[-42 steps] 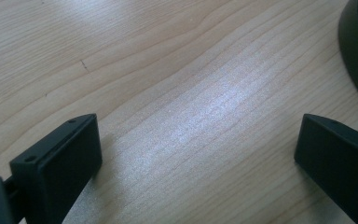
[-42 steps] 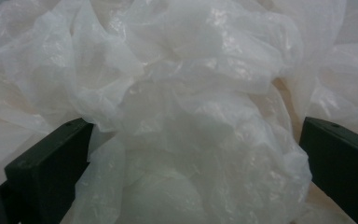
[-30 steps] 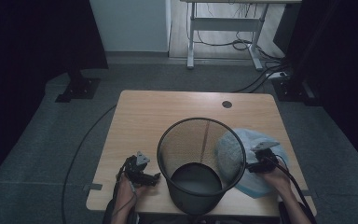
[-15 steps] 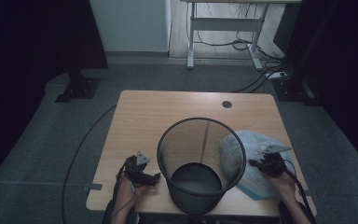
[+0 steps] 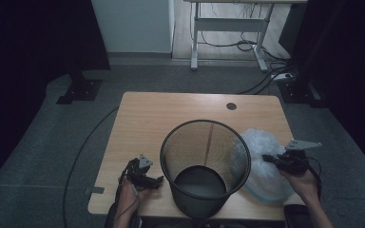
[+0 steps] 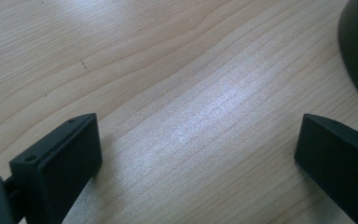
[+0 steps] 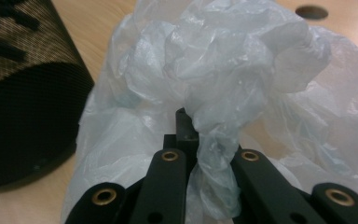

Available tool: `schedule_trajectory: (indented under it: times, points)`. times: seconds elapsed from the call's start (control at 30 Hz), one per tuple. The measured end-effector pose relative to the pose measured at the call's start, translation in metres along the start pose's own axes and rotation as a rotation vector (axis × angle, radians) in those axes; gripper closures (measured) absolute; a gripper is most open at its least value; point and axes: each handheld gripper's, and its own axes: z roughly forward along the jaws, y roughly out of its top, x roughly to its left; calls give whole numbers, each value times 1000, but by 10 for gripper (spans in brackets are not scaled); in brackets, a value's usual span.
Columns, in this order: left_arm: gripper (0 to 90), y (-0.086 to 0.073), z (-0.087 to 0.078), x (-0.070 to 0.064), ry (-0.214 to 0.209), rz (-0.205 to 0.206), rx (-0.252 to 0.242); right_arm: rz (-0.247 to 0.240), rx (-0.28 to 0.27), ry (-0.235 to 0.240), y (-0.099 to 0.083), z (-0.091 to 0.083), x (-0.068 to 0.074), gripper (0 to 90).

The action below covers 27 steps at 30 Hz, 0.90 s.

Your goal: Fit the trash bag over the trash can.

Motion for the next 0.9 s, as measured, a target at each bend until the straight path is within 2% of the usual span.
schedule_trajectory:
  times: [0.37, 0.57, 0.67, 0.9]
  points:
    - [4, 0, 0, 0, 0, -1, -1, -41, -42, 19, 30, -34, 8, 858]
    - [3, 0, 0, 0, 0, -3, 0, -36, -72, 25, 45, -51, 7, 857]
    - [3, 0, 0, 0, -1, -3, 0, -37, -76, 24, 48, -53, 7, 857]
    - [2, 0, 0, 0, -1, -4, 0, -56, -104, 35, 71, -73, 12, 857]
